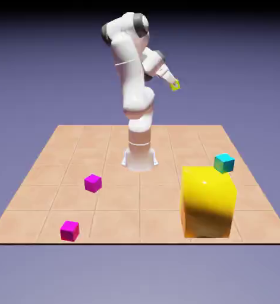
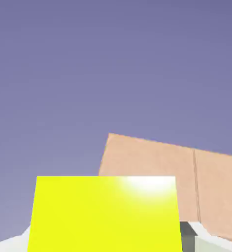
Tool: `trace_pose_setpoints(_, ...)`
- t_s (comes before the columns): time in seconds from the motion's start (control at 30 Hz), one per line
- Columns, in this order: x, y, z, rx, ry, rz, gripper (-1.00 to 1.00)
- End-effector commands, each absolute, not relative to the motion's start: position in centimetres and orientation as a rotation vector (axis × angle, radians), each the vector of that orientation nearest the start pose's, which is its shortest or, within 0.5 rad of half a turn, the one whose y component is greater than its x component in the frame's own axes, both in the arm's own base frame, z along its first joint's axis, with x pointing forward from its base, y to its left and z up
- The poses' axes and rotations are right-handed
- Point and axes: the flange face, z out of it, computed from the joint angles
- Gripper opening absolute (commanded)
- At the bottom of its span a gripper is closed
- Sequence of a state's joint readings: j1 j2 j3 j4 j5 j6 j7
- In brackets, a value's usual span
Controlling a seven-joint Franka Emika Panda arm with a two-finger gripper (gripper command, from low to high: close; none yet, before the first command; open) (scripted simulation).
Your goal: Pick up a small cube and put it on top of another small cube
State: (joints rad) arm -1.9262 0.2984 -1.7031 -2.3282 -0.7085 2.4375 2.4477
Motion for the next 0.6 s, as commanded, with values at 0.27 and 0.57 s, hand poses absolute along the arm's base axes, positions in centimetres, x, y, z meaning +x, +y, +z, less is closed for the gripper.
trace_pose_setpoints(0.27, -24.4, 44.2, 40.7, -2.548, -0.092, -0.669, -1.0)
trace_pose_setpoints(0.57, 4.4, 48.9, 43.2, -2.629, 0.801, -0.751, -1.0)
